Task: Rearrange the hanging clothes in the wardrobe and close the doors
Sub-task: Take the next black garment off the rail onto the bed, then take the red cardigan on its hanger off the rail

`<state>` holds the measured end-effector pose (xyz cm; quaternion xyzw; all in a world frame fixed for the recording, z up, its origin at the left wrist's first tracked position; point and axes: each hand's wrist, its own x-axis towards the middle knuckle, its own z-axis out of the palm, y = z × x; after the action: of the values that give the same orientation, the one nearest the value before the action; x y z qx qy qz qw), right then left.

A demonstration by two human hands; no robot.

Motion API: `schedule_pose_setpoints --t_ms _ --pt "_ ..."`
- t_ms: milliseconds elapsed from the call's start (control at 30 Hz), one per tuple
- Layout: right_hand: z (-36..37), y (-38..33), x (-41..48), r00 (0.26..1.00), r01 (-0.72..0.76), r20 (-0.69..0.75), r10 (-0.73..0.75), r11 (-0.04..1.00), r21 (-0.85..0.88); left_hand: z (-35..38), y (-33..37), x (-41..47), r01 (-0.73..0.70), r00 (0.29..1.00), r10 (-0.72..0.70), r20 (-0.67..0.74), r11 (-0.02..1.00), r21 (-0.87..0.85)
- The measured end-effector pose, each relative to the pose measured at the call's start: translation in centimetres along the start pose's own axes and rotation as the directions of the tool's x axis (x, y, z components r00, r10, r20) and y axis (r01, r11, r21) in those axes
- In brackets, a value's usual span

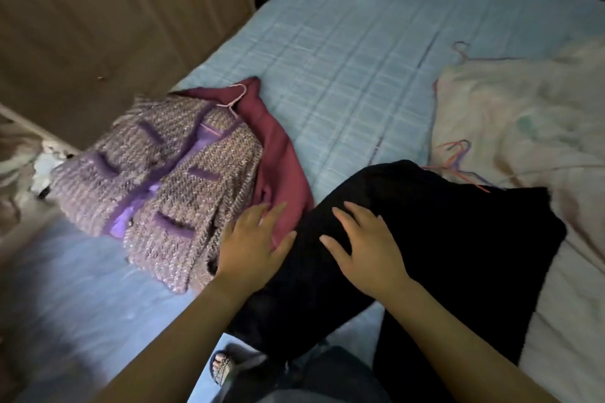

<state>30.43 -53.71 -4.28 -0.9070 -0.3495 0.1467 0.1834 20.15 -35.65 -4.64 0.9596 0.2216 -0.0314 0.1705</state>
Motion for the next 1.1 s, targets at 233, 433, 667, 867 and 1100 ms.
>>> schedule_pose_setpoints --t_ms 233,433,667,867,1100 --pt "5.2 -17.2 3.4 0.952 0.300 0.062 -0.300 0.954 0.014 -6.4 -15.8 -9.5 0.238 0.963 -0.242 -0.115 0.970 -0.045" --pt "12.4 -36.0 3.5 0.855 0.499 0.100 -0.509 0.860 0.108 -12.9 -31.0 -19.7 0.428 0.869 -0.428 -0.250 0.902 -0.056" --pt "19.1 -53.5 7.6 0.740 0.647 0.107 -0.664 0.746 0.158 -19.3 -44.4 -26.3 0.623 0.729 -0.606 -0.317 0.780 -0.059" --pt "21.9 -64.6 14.7 0.694 0.694 0.093 -0.714 0.697 0.179 -23.6 -55.7 -24.9 0.683 0.641 -0.665 -0.383 0.722 -0.111" --pt "24.7 -80.9 28.6 0.563 0.809 0.002 -0.826 0.553 0.198 -34.0 -70.4 -18.9 0.732 0.539 -0.671 -0.509 0.673 -0.111"
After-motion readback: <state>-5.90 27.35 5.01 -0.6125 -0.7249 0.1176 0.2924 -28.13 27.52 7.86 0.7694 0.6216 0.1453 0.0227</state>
